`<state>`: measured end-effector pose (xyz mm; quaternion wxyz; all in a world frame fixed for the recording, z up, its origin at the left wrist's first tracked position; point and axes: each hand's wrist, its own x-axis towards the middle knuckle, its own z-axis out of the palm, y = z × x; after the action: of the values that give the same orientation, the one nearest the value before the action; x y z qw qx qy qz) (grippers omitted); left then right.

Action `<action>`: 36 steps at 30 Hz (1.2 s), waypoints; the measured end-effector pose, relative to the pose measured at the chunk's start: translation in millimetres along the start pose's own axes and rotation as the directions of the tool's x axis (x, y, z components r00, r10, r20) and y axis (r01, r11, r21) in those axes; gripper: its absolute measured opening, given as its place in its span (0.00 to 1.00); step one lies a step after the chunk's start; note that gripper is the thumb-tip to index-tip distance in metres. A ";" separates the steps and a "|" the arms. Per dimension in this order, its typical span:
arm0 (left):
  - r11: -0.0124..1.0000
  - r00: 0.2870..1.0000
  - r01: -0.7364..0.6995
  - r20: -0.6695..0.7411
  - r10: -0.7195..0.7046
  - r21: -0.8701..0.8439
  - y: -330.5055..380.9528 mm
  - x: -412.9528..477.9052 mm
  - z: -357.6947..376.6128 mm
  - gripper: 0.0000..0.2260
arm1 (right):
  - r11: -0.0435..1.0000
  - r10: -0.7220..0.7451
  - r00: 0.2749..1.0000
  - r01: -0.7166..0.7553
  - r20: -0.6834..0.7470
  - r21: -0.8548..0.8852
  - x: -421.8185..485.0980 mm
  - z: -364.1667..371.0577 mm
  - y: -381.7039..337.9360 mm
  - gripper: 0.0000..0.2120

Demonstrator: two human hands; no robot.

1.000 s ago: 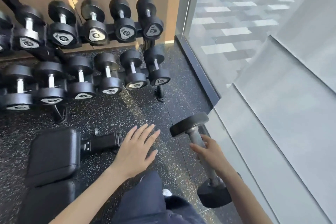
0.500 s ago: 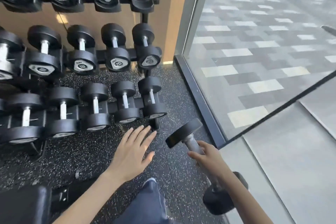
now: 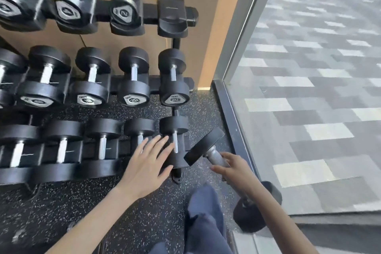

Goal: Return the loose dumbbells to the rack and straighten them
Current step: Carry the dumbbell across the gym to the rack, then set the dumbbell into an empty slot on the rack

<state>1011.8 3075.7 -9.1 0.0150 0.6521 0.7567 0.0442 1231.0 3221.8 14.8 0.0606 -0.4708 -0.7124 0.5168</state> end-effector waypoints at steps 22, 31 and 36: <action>0.963 0.961 0.269 -0.060 -0.269 -0.013 -10.0 316.2 -7.4 0.25 | 0.948 -0.144 0.969 0.193 0.200 -0.253 355.9 -198.7 -85.5 0.20; 0.893 0.892 0.444 -0.067 -0.448 -0.071 -82.6 413.7 -3.4 0.28 | 0.744 -0.271 0.867 0.465 0.419 -0.480 494.8 -206.1 -183.7 0.25; 0.856 0.847 0.514 -0.128 -0.516 -0.054 -117.6 452.8 -15.6 0.25 | 0.517 -0.357 0.734 0.670 0.578 -0.532 566.4 -197.7 -258.7 0.23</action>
<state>827.1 3505.3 12.0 -0.0203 0.4206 0.9025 0.0901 875.8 3765.7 84.0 -0.1184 -0.1014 -0.9584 0.2393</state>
